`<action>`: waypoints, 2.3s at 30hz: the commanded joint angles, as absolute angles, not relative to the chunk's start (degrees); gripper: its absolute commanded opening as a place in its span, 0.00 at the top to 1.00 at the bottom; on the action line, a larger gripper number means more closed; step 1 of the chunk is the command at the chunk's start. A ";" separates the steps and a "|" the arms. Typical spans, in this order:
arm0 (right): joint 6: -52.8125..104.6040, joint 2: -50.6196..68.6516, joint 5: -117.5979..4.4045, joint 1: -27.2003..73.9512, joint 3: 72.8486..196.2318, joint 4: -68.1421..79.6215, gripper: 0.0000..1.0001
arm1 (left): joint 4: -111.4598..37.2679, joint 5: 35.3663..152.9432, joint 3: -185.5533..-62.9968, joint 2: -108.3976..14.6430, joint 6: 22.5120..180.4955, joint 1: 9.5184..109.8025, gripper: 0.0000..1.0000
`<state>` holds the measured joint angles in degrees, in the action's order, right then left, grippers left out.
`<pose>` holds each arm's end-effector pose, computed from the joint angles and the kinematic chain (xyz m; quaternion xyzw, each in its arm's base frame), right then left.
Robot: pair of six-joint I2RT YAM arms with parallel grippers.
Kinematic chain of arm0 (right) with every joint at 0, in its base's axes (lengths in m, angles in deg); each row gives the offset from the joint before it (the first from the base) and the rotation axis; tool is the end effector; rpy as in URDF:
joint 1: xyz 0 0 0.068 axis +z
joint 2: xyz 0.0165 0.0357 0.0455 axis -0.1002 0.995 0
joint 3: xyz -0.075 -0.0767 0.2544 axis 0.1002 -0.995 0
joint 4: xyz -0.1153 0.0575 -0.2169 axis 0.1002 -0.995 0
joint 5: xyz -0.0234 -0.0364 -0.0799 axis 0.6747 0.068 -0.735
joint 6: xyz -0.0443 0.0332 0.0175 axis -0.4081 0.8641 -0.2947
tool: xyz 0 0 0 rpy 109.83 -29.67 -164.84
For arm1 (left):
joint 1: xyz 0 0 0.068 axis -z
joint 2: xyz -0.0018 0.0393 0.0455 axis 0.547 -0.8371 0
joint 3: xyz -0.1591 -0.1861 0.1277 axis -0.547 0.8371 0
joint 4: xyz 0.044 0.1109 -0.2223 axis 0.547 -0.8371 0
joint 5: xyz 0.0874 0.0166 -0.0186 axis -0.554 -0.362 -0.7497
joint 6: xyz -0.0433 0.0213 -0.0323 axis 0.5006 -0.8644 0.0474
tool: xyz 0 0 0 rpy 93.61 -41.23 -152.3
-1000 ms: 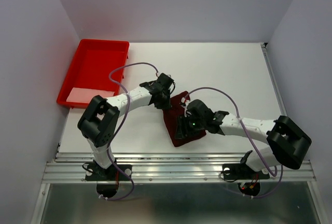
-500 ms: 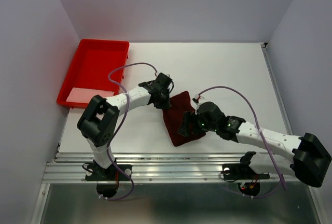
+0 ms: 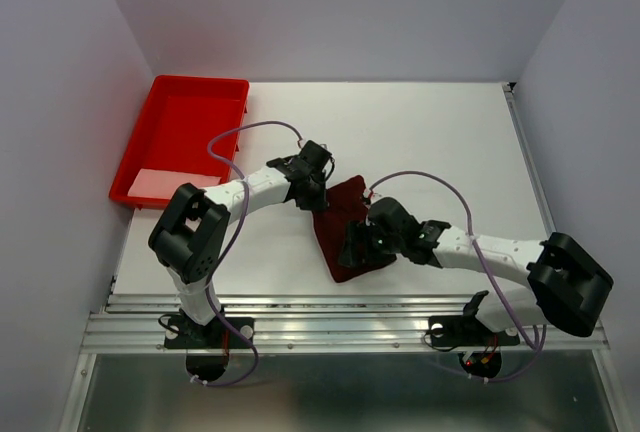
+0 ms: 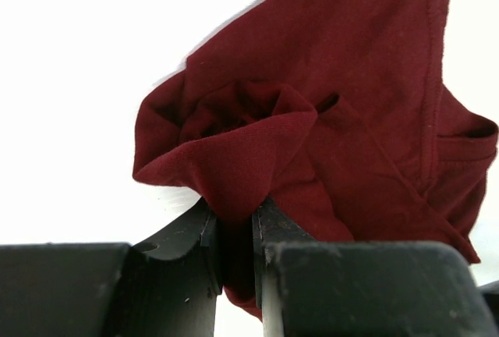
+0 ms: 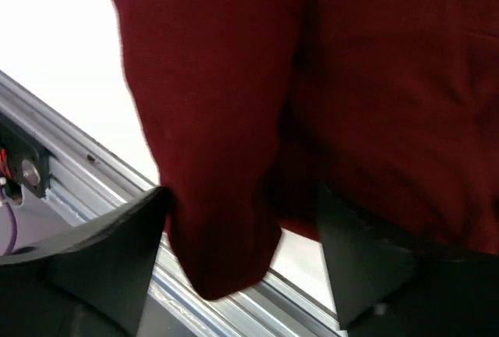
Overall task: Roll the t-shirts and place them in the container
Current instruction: Roll the T-shirt to the center of the board.
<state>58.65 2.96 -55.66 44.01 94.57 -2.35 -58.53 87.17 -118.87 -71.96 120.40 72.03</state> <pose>0.1553 0.1931 0.1834 -0.1093 0.9251 0.3006 0.2048 0.2852 -0.2310 0.2034 0.0729 0.9456 -0.1890 0.2545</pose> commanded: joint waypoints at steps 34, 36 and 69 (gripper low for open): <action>71.02 3.96 -60.46 46.28 86.68 12.31 0.99 | -69.87 76.93 -129.45 -71.23 125.52 74.64 0.63; 71.72 3.44 -61.33 46.28 85.45 12.31 0.99 | -69.43 77.37 -130.58 -71.58 125.43 75.08 0.49; 74.54 2.03 -62.92 46.28 81.32 12.93 0.99 | -60.92 78.07 -122.15 -64.89 123.33 74.73 1.00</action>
